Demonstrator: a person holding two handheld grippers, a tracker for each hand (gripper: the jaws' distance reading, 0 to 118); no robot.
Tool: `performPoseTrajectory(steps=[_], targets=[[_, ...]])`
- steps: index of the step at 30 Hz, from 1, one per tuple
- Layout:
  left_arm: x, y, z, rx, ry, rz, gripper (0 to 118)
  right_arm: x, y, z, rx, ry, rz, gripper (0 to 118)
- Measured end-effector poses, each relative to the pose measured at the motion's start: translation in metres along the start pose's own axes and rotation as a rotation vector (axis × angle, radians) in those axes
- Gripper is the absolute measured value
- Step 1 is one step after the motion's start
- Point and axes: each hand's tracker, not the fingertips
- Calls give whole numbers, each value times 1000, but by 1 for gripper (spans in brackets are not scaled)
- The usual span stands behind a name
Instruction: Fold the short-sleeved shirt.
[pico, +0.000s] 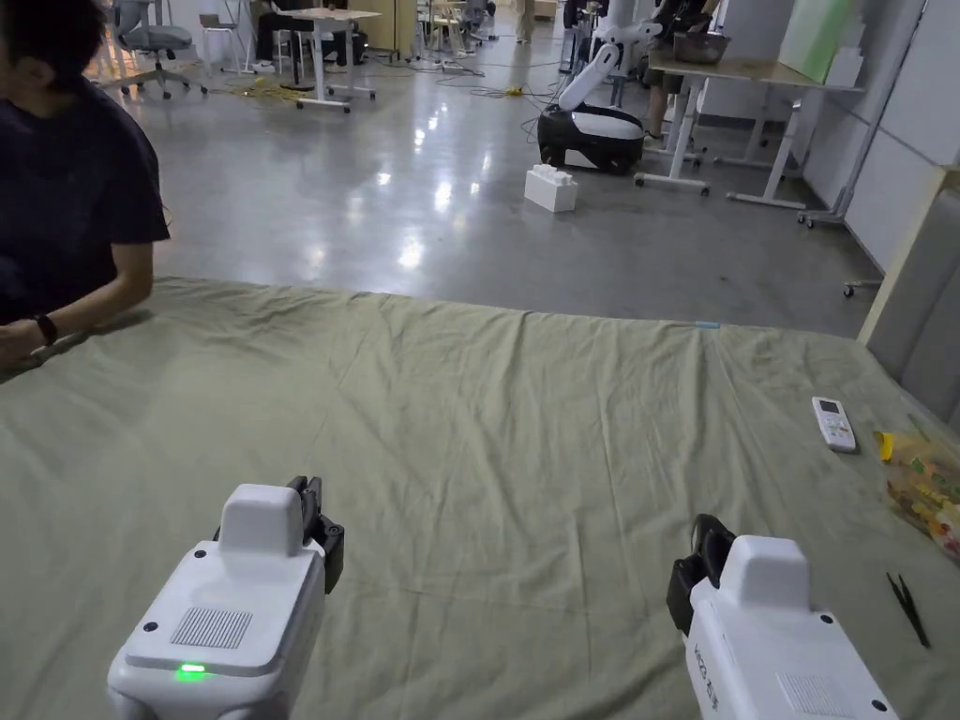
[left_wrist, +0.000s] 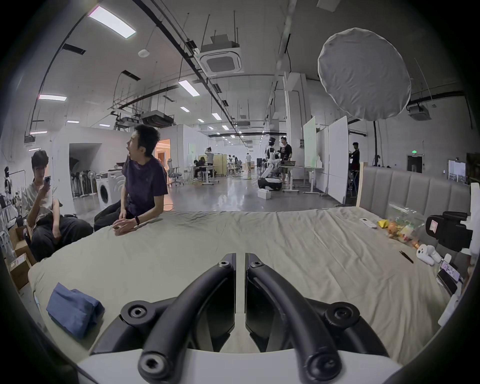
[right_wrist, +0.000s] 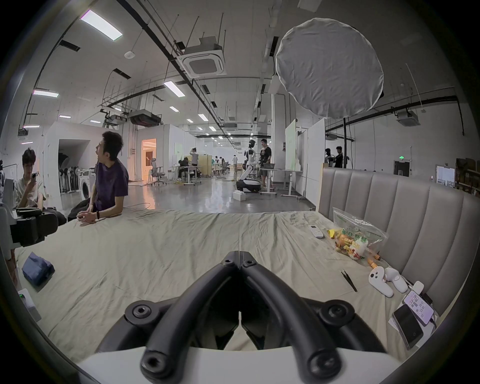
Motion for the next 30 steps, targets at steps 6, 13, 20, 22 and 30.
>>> performPoseTrajectory(steps=[6, 13, 20, 22, 30], targets=[[2, 3, 6, 19, -4, -32, 5, -3, -4, 5, 0, 6, 3, 0], [10, 3, 10, 29, -15, -24, 5, -2, -3, 7, 16, -6, 25, 0], [10, 0, 13, 56, -6, -3, 5, 2, 0, 7, 27, -23, 28, 0], [7, 0, 16, 71, 7, 17, 5, 3, 0, 6, 18, -24, 25, 0], [1, 0, 14, 53, 19, 17, 83, 2, -1, 5, 15, -49, 16, 92]])
